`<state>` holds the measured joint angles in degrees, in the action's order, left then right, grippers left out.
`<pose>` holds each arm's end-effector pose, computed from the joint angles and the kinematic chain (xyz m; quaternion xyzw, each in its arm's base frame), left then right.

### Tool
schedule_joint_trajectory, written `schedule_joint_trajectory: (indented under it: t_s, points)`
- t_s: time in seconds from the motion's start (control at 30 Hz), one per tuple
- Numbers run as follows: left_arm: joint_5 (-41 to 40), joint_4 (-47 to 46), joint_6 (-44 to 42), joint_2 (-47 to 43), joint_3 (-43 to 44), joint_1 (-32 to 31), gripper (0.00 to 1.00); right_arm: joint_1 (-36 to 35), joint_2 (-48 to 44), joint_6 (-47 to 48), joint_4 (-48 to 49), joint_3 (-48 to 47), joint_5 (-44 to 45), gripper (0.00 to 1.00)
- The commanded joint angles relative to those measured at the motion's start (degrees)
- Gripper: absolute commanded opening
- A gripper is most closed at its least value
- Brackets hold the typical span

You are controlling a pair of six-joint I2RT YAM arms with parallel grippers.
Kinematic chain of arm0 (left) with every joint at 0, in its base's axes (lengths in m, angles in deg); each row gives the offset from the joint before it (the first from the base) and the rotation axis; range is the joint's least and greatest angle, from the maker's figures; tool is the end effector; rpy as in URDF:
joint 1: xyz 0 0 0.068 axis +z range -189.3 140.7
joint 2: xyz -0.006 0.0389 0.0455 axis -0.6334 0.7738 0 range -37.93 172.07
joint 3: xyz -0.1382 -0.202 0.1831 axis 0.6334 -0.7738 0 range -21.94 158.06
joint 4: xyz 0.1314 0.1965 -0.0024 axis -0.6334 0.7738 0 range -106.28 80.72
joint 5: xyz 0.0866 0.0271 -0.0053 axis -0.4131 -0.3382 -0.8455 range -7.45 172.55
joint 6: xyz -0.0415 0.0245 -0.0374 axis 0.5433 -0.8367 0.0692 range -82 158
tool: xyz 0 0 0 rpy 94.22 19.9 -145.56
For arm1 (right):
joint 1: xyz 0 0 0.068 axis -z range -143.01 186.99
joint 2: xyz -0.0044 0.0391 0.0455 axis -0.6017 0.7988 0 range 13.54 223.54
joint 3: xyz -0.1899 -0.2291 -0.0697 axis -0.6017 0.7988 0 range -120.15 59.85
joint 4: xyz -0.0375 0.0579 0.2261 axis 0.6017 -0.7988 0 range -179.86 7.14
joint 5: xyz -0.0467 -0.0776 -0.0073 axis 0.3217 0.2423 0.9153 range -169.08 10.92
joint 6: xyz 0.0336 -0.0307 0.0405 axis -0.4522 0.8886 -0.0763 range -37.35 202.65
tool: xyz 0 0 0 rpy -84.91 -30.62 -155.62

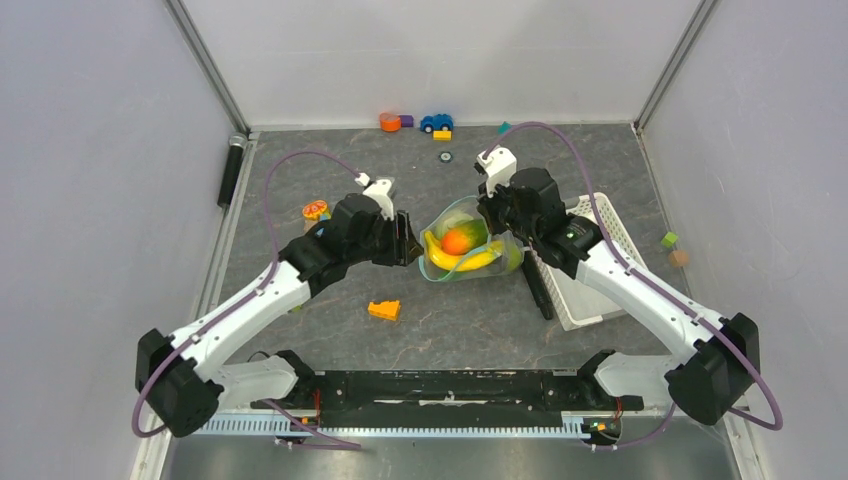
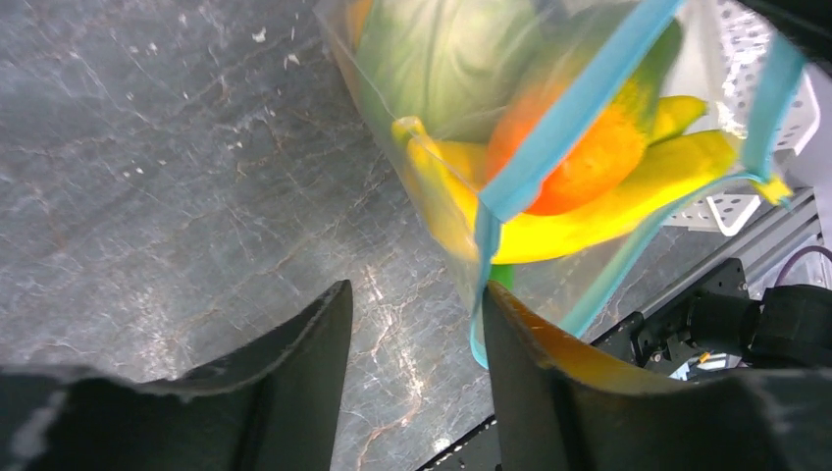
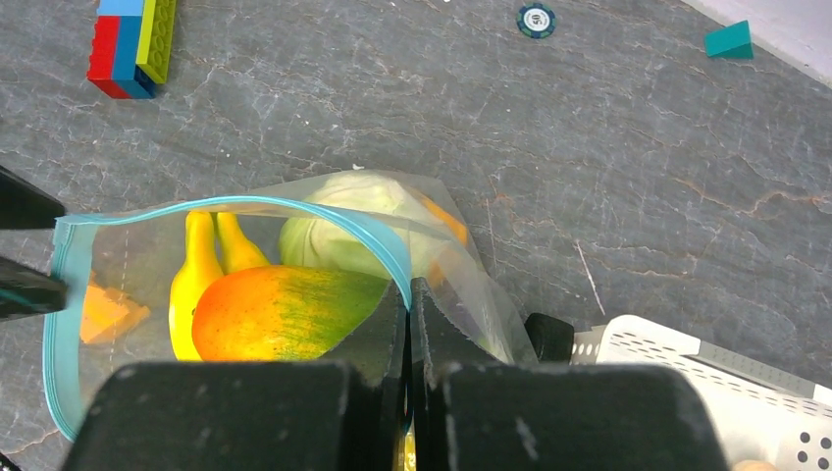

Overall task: Place the food in the zip-top bag and seal the zipper
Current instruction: Adjust the zipper food storage bag at the center of the board.

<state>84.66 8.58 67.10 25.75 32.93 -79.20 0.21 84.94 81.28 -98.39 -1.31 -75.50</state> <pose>0.1617 -0.1373 0.3400 0.0915 0.8767 -0.2806 0.3797 0.2082 0.1522 0.3641 -0.2416 0.8115 0.1486 0.5109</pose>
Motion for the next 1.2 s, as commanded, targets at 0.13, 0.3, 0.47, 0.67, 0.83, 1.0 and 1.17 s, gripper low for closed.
schedule_joint_trajectory:
  t_s: [0.13,0.3,0.47,0.67,0.83,1.0,1.17]
  points:
    - [2.7,-6.1,3.6,4.9,0.0,-0.3,0.54,1.4,-1.9,-0.8,1.9,-0.3,-0.2,0.0]
    - [6.0,-8.4,5.3,9.2,0.8,-1.0,0.47,2.1,-2.0,-1.2,2.4,0.1,-0.6,0.0]
    - [3.8,-5.3,5.4,9.2,1.9,-1.2,0.02,3.7,-2.5,-1.5,2.3,0.7,-0.6,0.0]
    - [-0.6,-0.4,4.7,-2.5,1.8,-1.2,0.02,5.7,-4.5,-1.9,0.6,1.8,-1.1,0.0]
    - [2.2,-0.1,5.5,-4.9,3.6,-1.2,0.02,5.7,-8.5,-2.5,-0.1,3.1,-7.4,0.0]
    - [0.7,1.7,6.1,-0.6,8.0,-1.2,0.02,5.7,-10.0,-3.4,-0.6,4.8,-14.9,0.0]
    - [-5.9,2.8,5.8,3.9,9.9,-1.1,0.02,5.8,-6.5,-3.0,-2.9,4.1,-9.8,0.11]
